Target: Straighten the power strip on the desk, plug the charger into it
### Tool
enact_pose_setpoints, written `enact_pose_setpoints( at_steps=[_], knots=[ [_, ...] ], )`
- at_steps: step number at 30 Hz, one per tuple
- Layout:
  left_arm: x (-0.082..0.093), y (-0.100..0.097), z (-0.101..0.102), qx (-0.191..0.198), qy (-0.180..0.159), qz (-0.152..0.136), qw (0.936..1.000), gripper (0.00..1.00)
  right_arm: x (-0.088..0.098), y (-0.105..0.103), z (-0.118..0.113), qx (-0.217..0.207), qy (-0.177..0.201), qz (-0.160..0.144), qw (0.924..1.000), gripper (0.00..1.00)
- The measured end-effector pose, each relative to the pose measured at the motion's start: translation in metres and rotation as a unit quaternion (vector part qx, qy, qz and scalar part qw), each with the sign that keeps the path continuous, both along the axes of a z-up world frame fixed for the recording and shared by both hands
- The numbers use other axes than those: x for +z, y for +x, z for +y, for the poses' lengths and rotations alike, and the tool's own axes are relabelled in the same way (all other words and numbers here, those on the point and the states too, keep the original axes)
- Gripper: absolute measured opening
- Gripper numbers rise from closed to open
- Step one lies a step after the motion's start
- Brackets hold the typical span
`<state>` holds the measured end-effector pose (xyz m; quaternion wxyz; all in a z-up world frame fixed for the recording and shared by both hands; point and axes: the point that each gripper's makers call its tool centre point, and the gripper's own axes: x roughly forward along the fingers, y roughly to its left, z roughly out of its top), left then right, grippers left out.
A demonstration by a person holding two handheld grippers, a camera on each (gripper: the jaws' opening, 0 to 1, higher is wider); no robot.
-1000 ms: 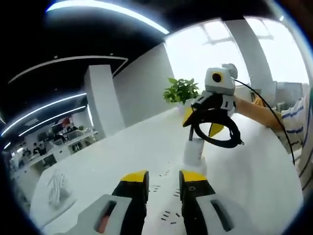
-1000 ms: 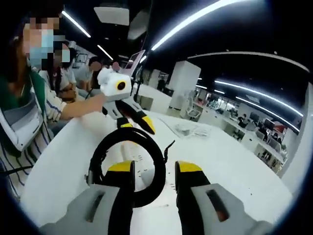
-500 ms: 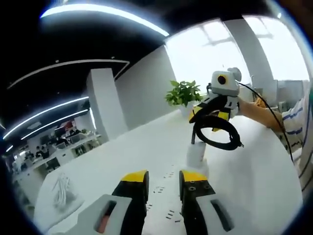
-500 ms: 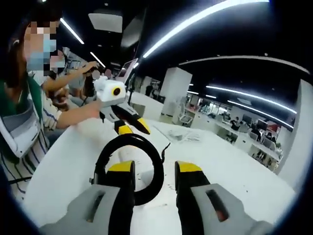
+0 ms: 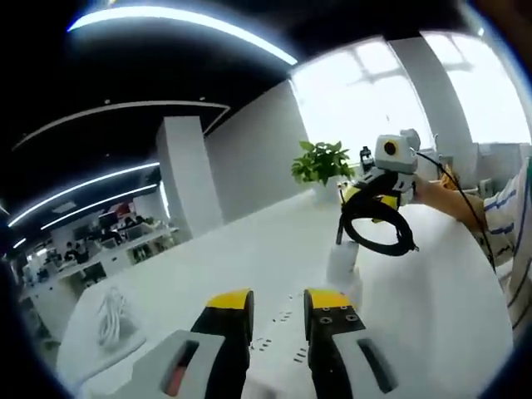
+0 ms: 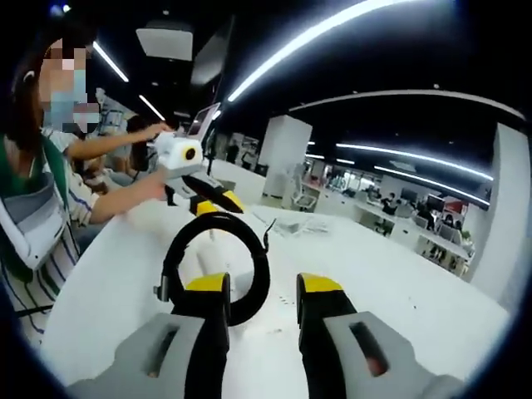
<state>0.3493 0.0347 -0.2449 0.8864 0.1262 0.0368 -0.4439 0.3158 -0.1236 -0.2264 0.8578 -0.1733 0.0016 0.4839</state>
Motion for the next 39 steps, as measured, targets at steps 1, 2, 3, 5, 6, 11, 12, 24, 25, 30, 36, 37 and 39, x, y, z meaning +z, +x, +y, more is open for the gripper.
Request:
enact_pose_setpoints(
  at_steps=[1,2,3,5,6,11,12,24,25,30,36,37,39],
  knots=[
    [-0.001,0.000,0.002,0.002,-0.004,0.003,1.0000,0.23,-0.001,0.000,-0.001,-0.002,-0.001,0.002,1.0000,0.30],
    [-0.001,0.000,0.003,0.003,-0.004,0.004,1.0000,0.23,-0.003,0.000,-0.002,-0.005,-0.002,0.003,1.0000,0.30],
    [-0.002,0.001,0.005,0.005,-0.003,0.003,1.0000,0.23,-0.004,0.000,-0.003,-0.006,-0.002,0.004,1.0000,0.30],
    [-0.002,0.001,0.010,0.011,-0.006,0.005,0.9999,0.23,-0.007,0.000,-0.005,-0.008,-0.001,0.009,0.9999,0.30],
    [-0.002,0.000,0.012,0.011,-0.006,0.004,0.9999,0.23,-0.009,-0.001,-0.007,-0.009,-0.004,0.012,0.9999,0.30],
    [-0.006,0.000,0.023,0.017,-0.011,0.005,0.9998,0.23,-0.015,0.001,-0.013,-0.016,-0.005,0.019,0.9997,0.30],
    [-0.007,0.000,0.025,0.019,-0.012,0.008,0.9997,0.23,-0.017,0.000,-0.014,-0.017,-0.008,0.021,0.9996,0.30],
    [-0.011,-0.003,0.037,0.025,-0.013,0.016,0.9995,0.23,-0.038,0.001,-0.018,-0.024,-0.019,0.038,0.9988,0.30],
    [-0.010,-0.003,0.037,0.025,-0.014,0.017,0.9995,0.23,-0.039,0.001,-0.018,-0.024,-0.019,0.039,0.9988,0.30],
    [-0.014,-0.002,0.042,0.028,-0.011,0.025,0.9992,0.24,-0.039,0.002,-0.021,-0.023,-0.010,0.044,0.9987,0.30],
    [-0.015,-0.003,0.045,0.030,-0.008,0.027,0.9991,0.24,-0.043,0.000,-0.029,-0.027,-0.020,0.044,0.9984,0.30],
    [-0.015,-0.004,0.045,0.030,-0.007,0.027,0.9992,0.24,-0.045,0.000,-0.030,-0.028,-0.023,0.045,0.9983,0.30],
    [-0.016,-0.004,0.046,0.030,-0.006,0.029,0.9991,0.24,-0.048,0.001,-0.031,-0.030,-0.027,0.049,0.9980,0.30]
  ],
)
